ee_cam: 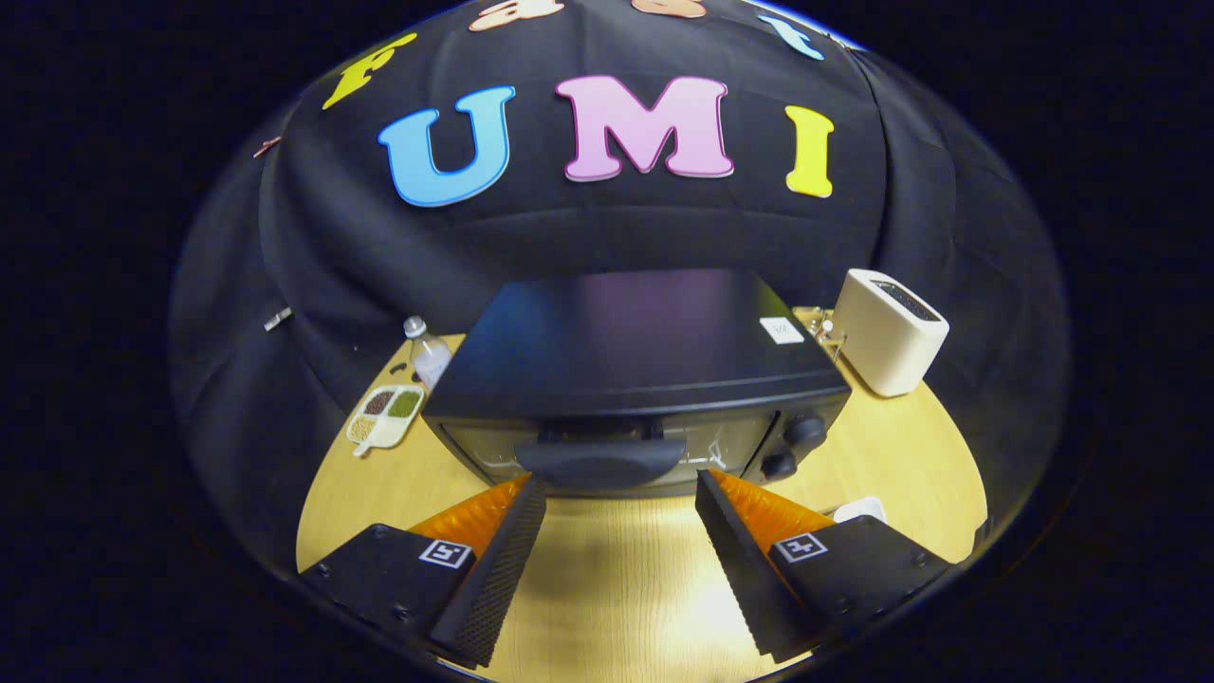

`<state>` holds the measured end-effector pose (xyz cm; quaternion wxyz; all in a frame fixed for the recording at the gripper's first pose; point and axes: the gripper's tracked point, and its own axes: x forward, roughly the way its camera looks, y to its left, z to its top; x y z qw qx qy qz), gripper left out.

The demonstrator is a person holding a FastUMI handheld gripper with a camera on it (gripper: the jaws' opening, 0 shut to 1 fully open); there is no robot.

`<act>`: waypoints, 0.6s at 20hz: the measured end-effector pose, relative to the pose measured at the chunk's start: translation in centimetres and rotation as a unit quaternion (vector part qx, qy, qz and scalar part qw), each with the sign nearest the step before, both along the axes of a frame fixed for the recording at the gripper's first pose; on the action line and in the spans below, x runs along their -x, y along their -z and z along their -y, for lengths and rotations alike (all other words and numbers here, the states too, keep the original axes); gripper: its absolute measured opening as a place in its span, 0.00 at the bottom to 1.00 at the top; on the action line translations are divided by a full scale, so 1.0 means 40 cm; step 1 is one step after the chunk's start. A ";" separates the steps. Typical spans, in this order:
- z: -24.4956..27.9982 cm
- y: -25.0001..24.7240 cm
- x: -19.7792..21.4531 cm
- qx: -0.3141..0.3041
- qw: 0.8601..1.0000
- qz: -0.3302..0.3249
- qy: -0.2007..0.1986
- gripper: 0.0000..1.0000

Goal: Open the toaster oven, put the food inside, and close the toaster oven door.

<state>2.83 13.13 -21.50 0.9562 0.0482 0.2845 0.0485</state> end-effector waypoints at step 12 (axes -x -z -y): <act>0.193 -0.467 0.024 -0.001 0.986 0.169 0.006 0.99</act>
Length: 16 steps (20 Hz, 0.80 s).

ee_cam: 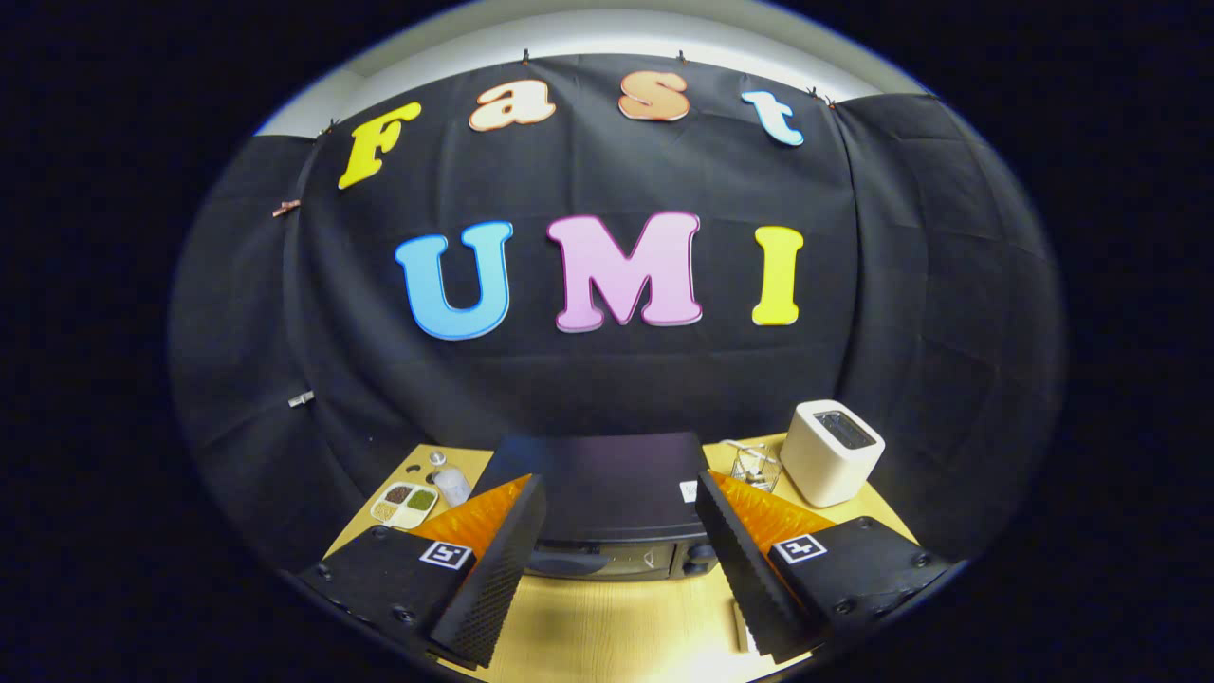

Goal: Open the toaster oven, put the food inside, and close the toaster oven door.

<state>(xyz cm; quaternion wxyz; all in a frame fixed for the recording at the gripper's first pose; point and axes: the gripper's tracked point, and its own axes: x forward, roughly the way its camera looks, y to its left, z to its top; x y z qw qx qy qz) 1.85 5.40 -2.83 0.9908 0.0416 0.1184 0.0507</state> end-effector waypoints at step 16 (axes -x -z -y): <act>0.172 -0.197 0.077 0.018 0.995 0.097 0.023 0.99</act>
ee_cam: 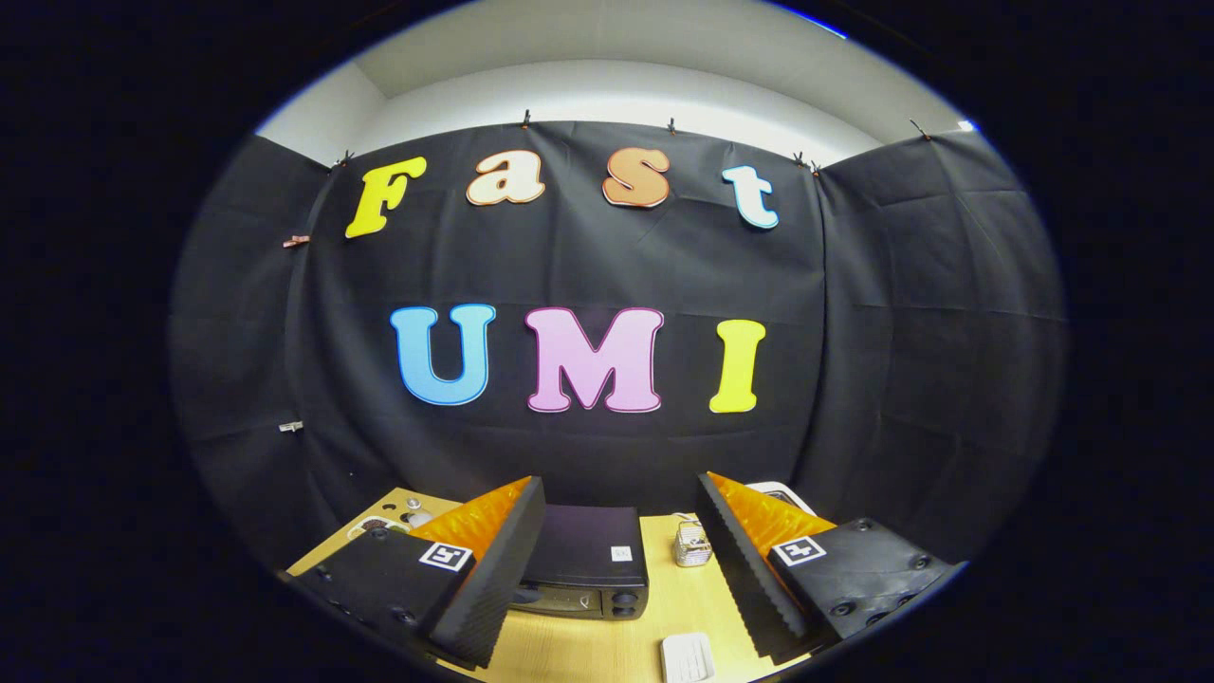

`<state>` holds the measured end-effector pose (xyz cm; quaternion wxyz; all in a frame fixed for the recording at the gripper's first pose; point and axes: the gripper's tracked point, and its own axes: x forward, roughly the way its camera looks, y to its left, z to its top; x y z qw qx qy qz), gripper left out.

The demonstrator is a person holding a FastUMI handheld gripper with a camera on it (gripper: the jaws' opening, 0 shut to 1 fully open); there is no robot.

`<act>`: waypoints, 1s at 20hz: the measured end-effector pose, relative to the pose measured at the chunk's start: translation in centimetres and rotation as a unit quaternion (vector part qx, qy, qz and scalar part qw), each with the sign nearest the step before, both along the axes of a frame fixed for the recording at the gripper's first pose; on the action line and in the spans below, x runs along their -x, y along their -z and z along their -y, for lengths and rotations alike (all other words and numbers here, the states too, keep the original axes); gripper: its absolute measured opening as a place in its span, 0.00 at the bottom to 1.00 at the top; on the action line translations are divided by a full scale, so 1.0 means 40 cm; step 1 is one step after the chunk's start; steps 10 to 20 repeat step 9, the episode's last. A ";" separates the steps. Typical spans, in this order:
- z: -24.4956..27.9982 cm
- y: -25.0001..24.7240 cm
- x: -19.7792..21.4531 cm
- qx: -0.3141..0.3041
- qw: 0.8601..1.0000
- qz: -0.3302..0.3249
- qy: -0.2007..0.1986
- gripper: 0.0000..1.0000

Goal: Open the toaster oven, put the food inside, and close the toaster oven door.

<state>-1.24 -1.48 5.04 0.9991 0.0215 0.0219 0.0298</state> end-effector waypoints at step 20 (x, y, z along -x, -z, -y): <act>0.012 0.000 -0.004 -0.022 1.000 -0.005 0.002 0.99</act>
